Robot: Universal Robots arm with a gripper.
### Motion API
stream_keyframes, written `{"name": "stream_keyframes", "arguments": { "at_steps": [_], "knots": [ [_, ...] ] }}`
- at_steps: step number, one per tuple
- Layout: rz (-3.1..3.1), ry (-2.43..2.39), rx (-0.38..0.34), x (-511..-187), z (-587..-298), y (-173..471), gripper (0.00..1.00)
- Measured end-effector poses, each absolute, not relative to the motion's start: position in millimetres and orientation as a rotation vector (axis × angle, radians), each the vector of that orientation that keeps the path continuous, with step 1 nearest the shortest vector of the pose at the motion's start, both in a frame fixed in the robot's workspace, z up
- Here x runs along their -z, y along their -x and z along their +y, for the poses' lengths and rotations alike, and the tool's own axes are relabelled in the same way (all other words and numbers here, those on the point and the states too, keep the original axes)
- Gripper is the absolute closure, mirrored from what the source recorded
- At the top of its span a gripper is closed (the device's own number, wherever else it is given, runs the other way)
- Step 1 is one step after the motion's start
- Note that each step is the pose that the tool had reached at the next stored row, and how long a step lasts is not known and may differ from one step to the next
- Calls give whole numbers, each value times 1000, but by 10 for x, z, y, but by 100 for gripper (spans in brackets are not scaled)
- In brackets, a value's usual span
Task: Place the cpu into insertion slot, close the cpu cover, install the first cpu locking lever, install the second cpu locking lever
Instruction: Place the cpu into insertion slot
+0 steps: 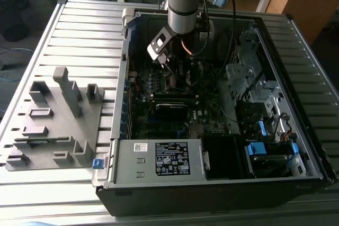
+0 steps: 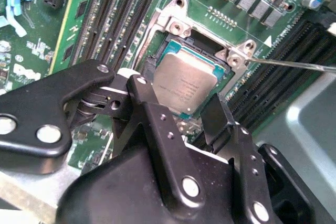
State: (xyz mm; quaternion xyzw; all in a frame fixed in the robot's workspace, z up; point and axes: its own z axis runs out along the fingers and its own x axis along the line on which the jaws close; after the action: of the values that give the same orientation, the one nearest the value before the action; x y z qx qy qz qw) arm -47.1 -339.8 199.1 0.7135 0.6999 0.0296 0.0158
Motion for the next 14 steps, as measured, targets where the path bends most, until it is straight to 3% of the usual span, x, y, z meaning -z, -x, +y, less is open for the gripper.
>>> {"name": "stream_keyframes", "arguments": {
  "at_steps": [14],
  "knots": [
    [2177,-2219,-92,-2074,-3397,471,40]
  ]
}}
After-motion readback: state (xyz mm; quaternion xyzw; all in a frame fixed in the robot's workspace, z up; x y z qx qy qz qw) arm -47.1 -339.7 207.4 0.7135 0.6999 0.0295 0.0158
